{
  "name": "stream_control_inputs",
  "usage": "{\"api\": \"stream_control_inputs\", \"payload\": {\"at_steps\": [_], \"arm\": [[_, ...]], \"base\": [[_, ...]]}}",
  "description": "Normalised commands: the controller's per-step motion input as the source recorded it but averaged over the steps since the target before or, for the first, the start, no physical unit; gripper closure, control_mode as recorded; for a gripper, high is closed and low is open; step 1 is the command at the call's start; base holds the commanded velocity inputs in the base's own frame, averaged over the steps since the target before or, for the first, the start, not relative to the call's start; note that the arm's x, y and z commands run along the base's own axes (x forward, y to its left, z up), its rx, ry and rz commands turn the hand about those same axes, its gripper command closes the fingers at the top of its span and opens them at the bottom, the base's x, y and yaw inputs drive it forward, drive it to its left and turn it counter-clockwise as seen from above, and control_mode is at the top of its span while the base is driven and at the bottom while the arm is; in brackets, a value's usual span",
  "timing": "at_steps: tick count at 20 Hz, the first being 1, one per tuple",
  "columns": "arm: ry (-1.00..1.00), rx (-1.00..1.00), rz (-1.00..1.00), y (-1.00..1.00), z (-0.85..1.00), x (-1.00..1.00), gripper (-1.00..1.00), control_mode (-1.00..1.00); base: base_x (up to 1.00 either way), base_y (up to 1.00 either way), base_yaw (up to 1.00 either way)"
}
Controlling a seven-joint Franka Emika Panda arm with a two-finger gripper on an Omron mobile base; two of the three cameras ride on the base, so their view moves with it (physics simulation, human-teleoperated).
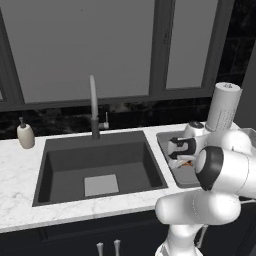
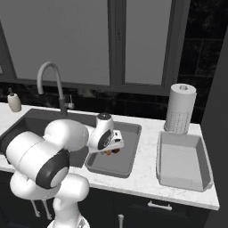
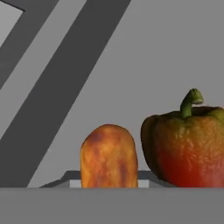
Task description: Place one bell pepper and one chicken drumstick in each tupperware on the nearby counter, to pack two identical lunches.
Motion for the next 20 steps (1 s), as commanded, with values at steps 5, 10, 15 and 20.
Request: {"api": "stream_control_inputs", "payload": {"at_steps": [5, 10, 15, 20], "arm": [[-0.03, 0.00, 0.00, 0.00, 0.11, -0.05, -1.00, -1.00], [-0.12, 0.00, 0.00, 0.08, 0.49, -0.15, -1.00, -1.00], [-0.14, 0.00, 0.00, 0.32, 0.86, -0.42, -1.00, -1.00], [-0.04, 0.00, -0.04, 0.25, 0.86, -0.64, -1.00, -1.00]], "base": [[0.00, 0.00, 0.00], [0.00, 0.00, 0.00], [0.00, 0.00, 0.00], [0.00, 0.00, 0.00]]}}
